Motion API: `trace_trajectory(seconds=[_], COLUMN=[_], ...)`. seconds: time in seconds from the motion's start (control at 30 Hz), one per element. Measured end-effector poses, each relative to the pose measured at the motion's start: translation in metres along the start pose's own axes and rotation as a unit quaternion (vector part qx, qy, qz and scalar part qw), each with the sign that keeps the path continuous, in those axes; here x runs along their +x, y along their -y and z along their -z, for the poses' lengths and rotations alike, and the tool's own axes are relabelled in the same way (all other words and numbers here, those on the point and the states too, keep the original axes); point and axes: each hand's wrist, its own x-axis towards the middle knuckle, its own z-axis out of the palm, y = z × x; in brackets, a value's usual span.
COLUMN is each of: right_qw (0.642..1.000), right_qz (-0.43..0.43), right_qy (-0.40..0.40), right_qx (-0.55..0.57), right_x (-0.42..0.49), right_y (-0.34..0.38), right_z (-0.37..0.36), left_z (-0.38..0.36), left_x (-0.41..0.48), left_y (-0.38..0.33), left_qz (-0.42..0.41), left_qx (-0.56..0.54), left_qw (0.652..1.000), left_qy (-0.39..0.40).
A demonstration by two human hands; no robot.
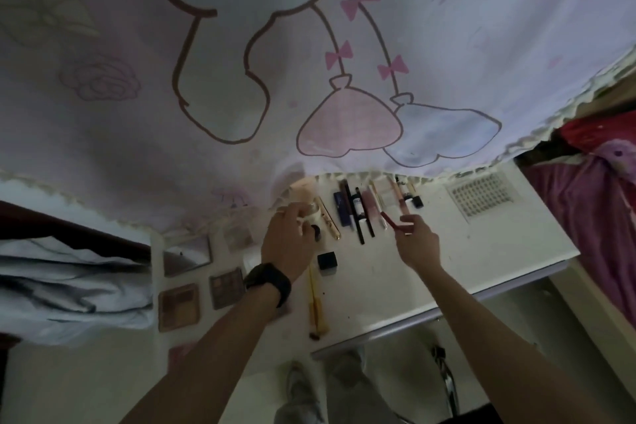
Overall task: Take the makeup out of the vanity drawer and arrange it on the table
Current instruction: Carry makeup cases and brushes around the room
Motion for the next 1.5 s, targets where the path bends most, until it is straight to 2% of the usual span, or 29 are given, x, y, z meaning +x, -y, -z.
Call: trace_trajectory(seconds=[0.13,0.27,0.37,0.43,0.53,0.63,0.77,0.97,1.13,1.37,1.5], right_qw=[1.0,0.998,0.984,0.968,0.93,0.907,0.946,0.946,0.937,0.964,0.972], right_qz=[0.023,0.064,0.146,0.185,0.245,0.253,0.19,0.131,0.104,0.12,0.113], right_qy=[-0.003,0.008,-0.003,0.027,0.041,0.041,0.033,0.027,0.02,-0.01,-0.019], right_qx=[-0.009,-0.015,-0.102,-0.168,-0.27,-0.334,-0.262,-0.296,-0.332,-0.237,-0.204], right_x=[0.04,0.064,0.075,0.081,0.089,0.092,0.091,0.097,0.095,0.089,0.085], right_y=[0.015,0.024,0.014,0.006,-0.004,-0.009,-0.004,0.008,0.002,0.002,-0.008], right_z=[-0.006,-0.013,-0.011,-0.007,-0.001,0.002,0.003,0.005,0.01,0.01,0.01], left_z=[-0.028,-0.072,-0.1,-0.116,-0.135,-0.142,-0.145,-0.15,-0.163,-0.188,-0.195], left_x=[0.031,0.06,0.078,0.087,0.096,0.098,0.096,0.106,0.118,0.13,0.136], left_y=[-0.033,-0.048,-0.049,-0.047,-0.041,-0.037,-0.035,-0.048,-0.056,-0.068,-0.07], left_qz=[-0.099,-0.131,-0.136,-0.151,-0.151,-0.155,-0.176,-0.188,-0.159,-0.056,-0.016], left_qx=[0.123,0.256,0.321,0.351,0.373,0.394,0.412,0.443,0.474,0.455,0.469], left_qw=[0.982,0.932,0.897,0.872,0.849,0.838,0.834,0.824,0.832,0.865,0.862], left_qy=[0.105,0.219,0.273,0.307,0.343,0.344,0.322,0.298,0.241,0.203,0.191])
